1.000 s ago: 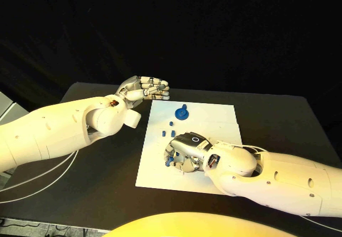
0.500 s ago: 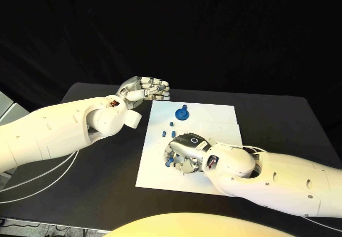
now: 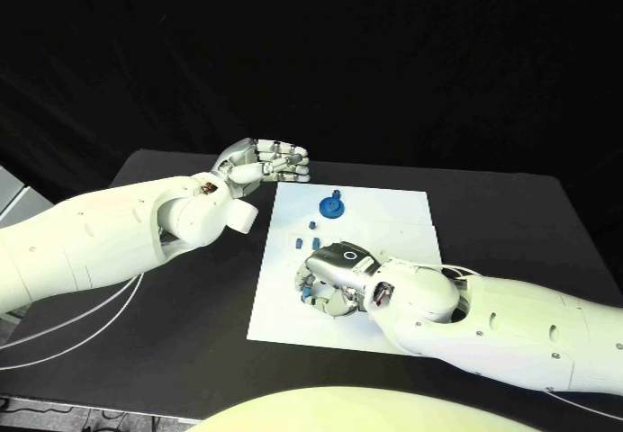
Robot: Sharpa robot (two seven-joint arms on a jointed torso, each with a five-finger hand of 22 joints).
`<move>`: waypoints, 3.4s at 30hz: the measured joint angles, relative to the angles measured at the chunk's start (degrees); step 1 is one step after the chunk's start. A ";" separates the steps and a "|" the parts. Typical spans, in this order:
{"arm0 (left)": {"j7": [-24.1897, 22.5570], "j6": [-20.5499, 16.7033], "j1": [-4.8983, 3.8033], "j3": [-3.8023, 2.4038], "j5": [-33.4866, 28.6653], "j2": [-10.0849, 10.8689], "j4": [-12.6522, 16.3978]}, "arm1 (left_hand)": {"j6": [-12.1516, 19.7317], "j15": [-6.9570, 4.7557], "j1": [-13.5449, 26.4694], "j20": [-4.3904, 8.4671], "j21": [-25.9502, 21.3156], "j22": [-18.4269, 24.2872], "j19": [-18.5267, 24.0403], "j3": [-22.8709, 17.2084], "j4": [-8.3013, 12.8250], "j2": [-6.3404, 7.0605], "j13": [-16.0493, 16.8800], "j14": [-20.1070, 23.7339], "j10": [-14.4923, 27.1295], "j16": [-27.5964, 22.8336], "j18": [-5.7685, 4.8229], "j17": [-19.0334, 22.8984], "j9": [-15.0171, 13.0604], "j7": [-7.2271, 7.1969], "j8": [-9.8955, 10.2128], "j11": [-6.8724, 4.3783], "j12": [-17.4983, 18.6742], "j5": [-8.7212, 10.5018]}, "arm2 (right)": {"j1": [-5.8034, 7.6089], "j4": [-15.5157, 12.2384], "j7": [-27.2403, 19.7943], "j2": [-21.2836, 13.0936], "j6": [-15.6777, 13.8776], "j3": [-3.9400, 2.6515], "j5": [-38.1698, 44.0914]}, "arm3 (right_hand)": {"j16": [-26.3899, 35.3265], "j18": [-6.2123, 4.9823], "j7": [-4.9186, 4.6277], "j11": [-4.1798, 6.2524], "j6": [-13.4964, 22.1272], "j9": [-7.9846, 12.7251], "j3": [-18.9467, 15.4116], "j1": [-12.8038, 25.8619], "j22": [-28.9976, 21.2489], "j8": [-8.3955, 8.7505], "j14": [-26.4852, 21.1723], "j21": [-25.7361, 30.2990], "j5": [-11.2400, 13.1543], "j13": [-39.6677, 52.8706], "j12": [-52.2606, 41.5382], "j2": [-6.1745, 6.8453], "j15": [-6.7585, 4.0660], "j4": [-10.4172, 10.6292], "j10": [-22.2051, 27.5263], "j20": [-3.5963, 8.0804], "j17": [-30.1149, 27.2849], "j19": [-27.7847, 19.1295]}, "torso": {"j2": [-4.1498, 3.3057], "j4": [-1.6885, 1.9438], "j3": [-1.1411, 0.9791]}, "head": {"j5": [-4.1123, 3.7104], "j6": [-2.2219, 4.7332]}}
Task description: Assemble the parts on the task board
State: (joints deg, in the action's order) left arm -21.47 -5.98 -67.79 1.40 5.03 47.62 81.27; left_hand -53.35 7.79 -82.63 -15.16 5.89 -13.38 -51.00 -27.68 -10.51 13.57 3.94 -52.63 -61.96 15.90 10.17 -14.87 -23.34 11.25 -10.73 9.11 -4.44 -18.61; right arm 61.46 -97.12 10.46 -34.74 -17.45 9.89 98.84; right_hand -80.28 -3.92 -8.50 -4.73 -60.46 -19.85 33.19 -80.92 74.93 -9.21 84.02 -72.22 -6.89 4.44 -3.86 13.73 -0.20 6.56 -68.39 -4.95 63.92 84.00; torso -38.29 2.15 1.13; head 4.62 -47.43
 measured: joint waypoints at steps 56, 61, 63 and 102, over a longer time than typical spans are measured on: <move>0.08 -0.54 1.01 0.38 0.16 1.36 1.54 | 0.52 -0.01 2.52 -0.72 -2.00 2.91 0.31 5.81 -3.25 1.60 0.29 -1.25 -0.43 -2.45 0.00 -1.07 0.38 -0.10 0.55 0.03 0.28 0.70 | 6.90 -10.47 6.23 -31.56 -3.70 0.97 -38.93 | -8.31 2.25 1.88 2.02 6.31 -3.99 -37.38 7.26 0.02 -10.71 0.01 -13.36 -1.44 46.96 -63.37 -7.83 -2.06 10.36 -14.69 1.48 11.03 0.01 | 0.99 -0.94 0.25 | -5.68 0.59; 0.08 -0.79 1.06 0.37 0.23 1.45 1.79 | 0.72 -0.01 2.53 -0.72 -2.00 3.16 0.32 6.74 -3.72 1.59 0.31 -1.25 -0.43 -2.82 0.00 -1.19 0.48 -0.30 0.78 0.03 0.28 0.86 | 5.92 -11.33 10.57 -31.17 -3.66 1.15 -38.14 | -8.54 2.24 1.88 2.17 6.31 -4.11 -37.38 8.57 0.02 -10.97 0.02 -14.51 -1.07 46.99 -64.92 -7.05 -2.06 10.36 -14.94 1.47 11.03 0.01 | 1.01 -0.87 0.36 | -6.04 0.48; 0.08 -0.86 1.07 0.37 0.24 1.49 1.86 | 0.72 -0.01 2.74 -0.72 -2.00 3.23 0.32 6.74 -3.72 1.37 0.31 -1.25 -0.43 -2.82 -0.01 -1.19 0.54 -0.30 0.78 0.03 0.28 0.86 | 5.37 -11.38 11.66 -30.81 -3.72 1.18 -37.82 | -8.54 2.24 1.88 2.17 6.31 -4.17 -37.38 8.78 0.01 -10.97 0.02 -14.63 -1.07 47.04 -65.38 -7.16 -2.06 10.35 -14.94 1.47 11.03 0.01 | 1.01 -0.86 0.35 | -6.08 0.45; 0.26 -0.88 1.10 0.37 0.31 2.06 2.42 | 0.72 0.00 2.74 -0.71 -1.99 3.53 0.32 7.60 -4.12 1.37 0.35 -1.24 -0.41 -3.35 0.00 -1.32 0.59 -0.31 0.96 0.01 0.27 0.85 | 0.59 -8.46 19.75 -23.33 -3.92 0.98 -32.12 | -8.53 3.11 2.35 3.23 5.47 -4.63 -35.91 9.53 -0.01 -12.06 0.02 -15.75 -0.76 68.94 -85.61 -6.23 -2.06 10.19 -16.13 1.46 11.00 0.00 | 0.96 -0.77 0.39 | -5.37 -0.39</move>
State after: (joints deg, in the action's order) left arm -21.21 -6.85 -66.68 1.78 5.34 49.67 83.69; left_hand -52.64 7.79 -79.90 -15.88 3.89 -9.85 -50.69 -20.07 -14.63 14.94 4.29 -53.87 -62.37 12.54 10.17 -16.18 -22.75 10.94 -9.77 9.12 -4.16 -17.76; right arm 62.06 -105.58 30.20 -58.07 -21.37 10.88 66.73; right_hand -88.81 -0.81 -6.15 -1.51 -55.00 -24.48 -2.72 -71.39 74.92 -21.27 84.03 -87.98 -7.65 73.38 -89.47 7.50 -2.26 16.74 -84.53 -3.49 74.92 84.01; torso -37.33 1.38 1.52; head -0.75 -47.82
